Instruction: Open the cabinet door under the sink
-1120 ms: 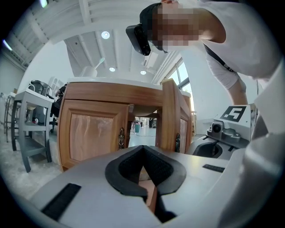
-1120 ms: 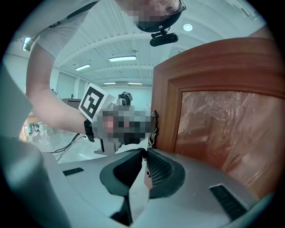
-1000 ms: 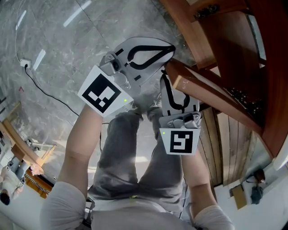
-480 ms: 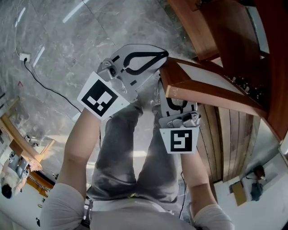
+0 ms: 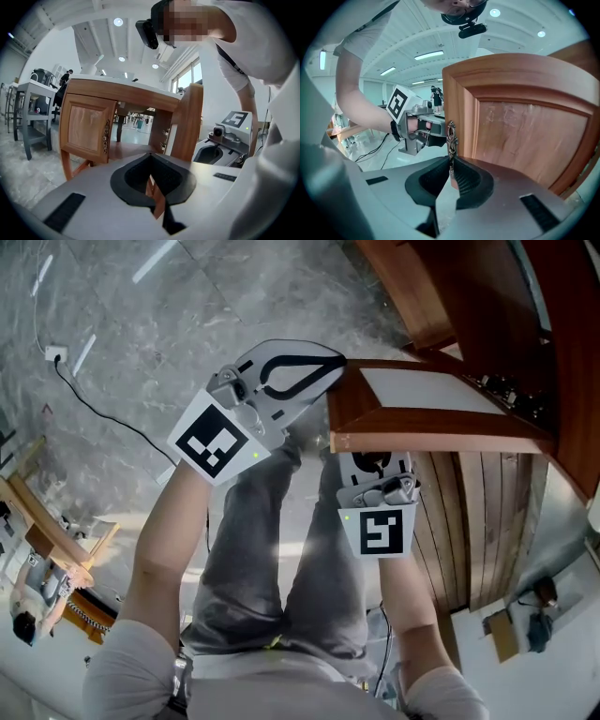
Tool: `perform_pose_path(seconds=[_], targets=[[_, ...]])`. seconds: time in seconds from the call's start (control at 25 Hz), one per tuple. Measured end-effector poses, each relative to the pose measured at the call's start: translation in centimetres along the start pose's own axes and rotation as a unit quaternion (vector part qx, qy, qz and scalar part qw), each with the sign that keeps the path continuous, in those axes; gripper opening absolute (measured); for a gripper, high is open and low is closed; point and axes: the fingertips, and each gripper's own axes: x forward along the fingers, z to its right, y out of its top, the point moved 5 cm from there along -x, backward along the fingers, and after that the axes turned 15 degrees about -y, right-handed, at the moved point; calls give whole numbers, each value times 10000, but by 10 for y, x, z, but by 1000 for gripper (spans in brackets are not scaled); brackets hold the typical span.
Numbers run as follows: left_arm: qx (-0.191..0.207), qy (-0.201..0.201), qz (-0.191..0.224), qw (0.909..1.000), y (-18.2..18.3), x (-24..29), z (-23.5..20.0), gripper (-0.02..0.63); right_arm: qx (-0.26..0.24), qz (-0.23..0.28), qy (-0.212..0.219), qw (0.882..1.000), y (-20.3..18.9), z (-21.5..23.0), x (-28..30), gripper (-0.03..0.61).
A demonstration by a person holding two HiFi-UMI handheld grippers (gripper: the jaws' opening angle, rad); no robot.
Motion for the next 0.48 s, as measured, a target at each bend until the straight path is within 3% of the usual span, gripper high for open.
perform_pose_path(seconds=[0.12,0.24,0.48], targets=[[-53,-121,3,9999,2,3,9,9,402,91,-229,9989,7,8,-14,49],[-411,84,176,9990,0,1,9,11,791,171,-354,9961,15,15,-21,49],[-459,-22,-36,9989,9,3,22,11,831,103,-389,9957,25,26,-47,49]])
